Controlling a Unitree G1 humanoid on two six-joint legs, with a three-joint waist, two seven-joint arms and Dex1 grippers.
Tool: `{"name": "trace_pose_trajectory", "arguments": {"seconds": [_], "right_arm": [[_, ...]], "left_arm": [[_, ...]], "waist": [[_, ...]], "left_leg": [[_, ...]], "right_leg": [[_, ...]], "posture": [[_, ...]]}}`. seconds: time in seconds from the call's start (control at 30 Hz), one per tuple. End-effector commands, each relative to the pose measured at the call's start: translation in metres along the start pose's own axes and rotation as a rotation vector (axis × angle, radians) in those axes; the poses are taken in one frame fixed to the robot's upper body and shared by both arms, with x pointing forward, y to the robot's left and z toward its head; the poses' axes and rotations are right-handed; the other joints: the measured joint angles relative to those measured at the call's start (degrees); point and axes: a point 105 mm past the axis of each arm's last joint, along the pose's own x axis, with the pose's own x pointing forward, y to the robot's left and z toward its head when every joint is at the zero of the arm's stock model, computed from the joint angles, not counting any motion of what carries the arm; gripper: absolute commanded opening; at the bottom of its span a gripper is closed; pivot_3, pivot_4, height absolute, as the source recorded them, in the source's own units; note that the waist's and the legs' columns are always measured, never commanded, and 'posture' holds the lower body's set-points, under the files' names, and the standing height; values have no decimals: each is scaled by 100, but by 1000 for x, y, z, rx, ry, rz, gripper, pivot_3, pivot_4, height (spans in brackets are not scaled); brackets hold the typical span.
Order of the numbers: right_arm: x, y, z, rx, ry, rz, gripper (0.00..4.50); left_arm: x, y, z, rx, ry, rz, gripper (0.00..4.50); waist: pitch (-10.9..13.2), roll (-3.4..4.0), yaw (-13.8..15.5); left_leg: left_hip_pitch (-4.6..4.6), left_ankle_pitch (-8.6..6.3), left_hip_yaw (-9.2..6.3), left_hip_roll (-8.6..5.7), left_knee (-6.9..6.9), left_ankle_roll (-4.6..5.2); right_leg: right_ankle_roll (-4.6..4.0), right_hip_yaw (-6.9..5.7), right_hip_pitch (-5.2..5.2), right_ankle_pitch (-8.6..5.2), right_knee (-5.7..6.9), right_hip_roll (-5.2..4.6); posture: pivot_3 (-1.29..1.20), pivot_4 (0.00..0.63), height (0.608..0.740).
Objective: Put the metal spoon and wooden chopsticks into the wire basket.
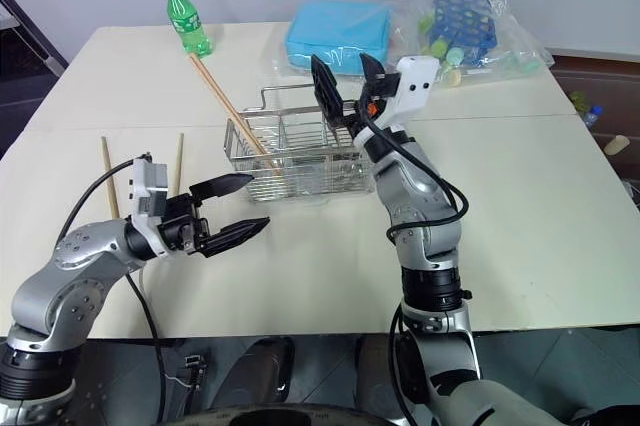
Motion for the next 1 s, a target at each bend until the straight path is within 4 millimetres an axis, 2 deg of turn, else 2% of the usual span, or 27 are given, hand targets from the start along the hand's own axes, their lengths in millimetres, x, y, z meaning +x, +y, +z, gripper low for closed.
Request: {"name": "trace_pose_trajectory", "arguments": {"seconds": [0.03, 0.3, 0.43, 0.63, 0.83, 1.0], "right_arm": [[-3, 4, 31, -67, -68, 52, 4438], [-32, -11, 58, -178, -9, 80, 4438], [-56, -14, 72, -215, 47, 102, 4438], [-97, 14, 58, -156, 247, 317, 4438], [-123, 24, 44, -137, 346, 361, 4438], [-145, 24, 28, -150, 418, 386, 4438]], "left_arm": [[-9, 4, 10, 44, -23, 48, 4500], [-29, 19, 2, 43, -14, 216, 4500], [-43, 31, -16, 29, 23, 338, 4500], [-48, 50, -38, 33, 45, 459, 4500], [-51, 59, -52, 24, 52, 554, 4500], [-58, 71, -55, 53, 50, 668, 4500]], "waist": [[1, 2, 4], [4, -2, 20], [5, -1, 42], [8, -5, 58], [10, -11, 58], [11, -13, 80]], "left_leg": [[-1, 0, 0, 0, 0, 0], [-3, 0, 0, 2, -1, 0], [-4, 0, 1, 4, -1, 1], [-12, -1, 0, 9, -1, 2], [-21, -2, 5, 10, 2, 2], [-25, -2, 4, 10, 5, 2]], "right_leg": [[0, 0, 0, 0, 0, 0], [-18, 0, 2, -10, -7, -1], [-19, 0, 5, -11, -13, -1], [-23, -5, 16, -8, -48, 1], [-17, -6, 22, 4, -78, 1], [-13, -9, 20, 7, -78, 1]], "posture": [[0, 150, 740], [0, 150, 740], [0, 150, 740], [0, 150, 740], [0, 150, 740], [0, 150, 740]]}}
